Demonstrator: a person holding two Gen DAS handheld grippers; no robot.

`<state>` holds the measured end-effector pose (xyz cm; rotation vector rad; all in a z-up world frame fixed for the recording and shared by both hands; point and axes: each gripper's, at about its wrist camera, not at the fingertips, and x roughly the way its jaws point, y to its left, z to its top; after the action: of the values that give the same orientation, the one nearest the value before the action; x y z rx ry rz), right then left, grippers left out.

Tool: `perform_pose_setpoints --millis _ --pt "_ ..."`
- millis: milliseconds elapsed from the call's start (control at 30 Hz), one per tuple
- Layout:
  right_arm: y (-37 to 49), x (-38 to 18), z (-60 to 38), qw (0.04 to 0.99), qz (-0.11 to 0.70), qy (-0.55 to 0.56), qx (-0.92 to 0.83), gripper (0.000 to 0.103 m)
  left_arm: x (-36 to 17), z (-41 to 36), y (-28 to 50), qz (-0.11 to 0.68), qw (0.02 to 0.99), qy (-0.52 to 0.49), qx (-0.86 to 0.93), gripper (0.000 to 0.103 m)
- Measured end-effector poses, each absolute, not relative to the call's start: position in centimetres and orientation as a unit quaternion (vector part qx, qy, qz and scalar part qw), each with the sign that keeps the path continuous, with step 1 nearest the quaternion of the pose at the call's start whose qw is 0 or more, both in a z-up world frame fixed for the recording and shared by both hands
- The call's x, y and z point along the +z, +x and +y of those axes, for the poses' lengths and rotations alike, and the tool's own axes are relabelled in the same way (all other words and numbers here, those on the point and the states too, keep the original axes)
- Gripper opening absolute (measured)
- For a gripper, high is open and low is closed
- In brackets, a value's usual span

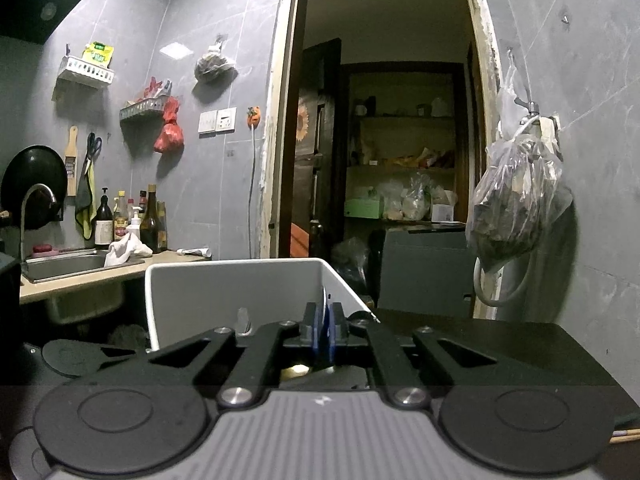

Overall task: Organize utensils
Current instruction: 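Open the right tool over the basket to release the spoon, then move the open right tool away from the basket down to the table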

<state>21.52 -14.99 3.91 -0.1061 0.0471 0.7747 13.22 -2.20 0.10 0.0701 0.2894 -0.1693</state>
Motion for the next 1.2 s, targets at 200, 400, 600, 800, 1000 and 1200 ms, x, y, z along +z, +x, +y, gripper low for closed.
perform_pose_setpoints --millis 200,400,600,800,1000,1200 --pt "21.4 3.9 -15.2 0.924 0.018 -0.048 0.378 0.018 0.1 -2.2 13.2 0.144 0.985 0.035 -0.084 0.076" --pt "20.6 4.2 -15.7 0.918 -0.008 -0.048 0.395 0.059 0.2 -2.1 13.1 0.144 0.985 0.035 -0.084 0.076" --pt "20.1 4.8 -16.0 0.916 -0.026 -0.045 0.398 0.074 0.3 -2.0 13.1 0.144 0.985 0.036 -0.084 0.076" --pt "19.8 5.4 -17.1 0.92 -0.05 -0.029 0.387 0.098 0.3 -2.0 13.1 0.144 0.985 0.036 -0.084 0.076" --pt "20.0 5.8 -18.9 0.928 -0.06 0.0 0.367 0.103 0.3 -2.0 13.1 0.144 0.985 0.036 -0.084 0.076" --pt "20.8 5.9 -21.0 0.942 -0.058 0.026 0.33 0.103 0.3 -2.0 13.1 0.144 0.985 0.036 -0.084 0.076"
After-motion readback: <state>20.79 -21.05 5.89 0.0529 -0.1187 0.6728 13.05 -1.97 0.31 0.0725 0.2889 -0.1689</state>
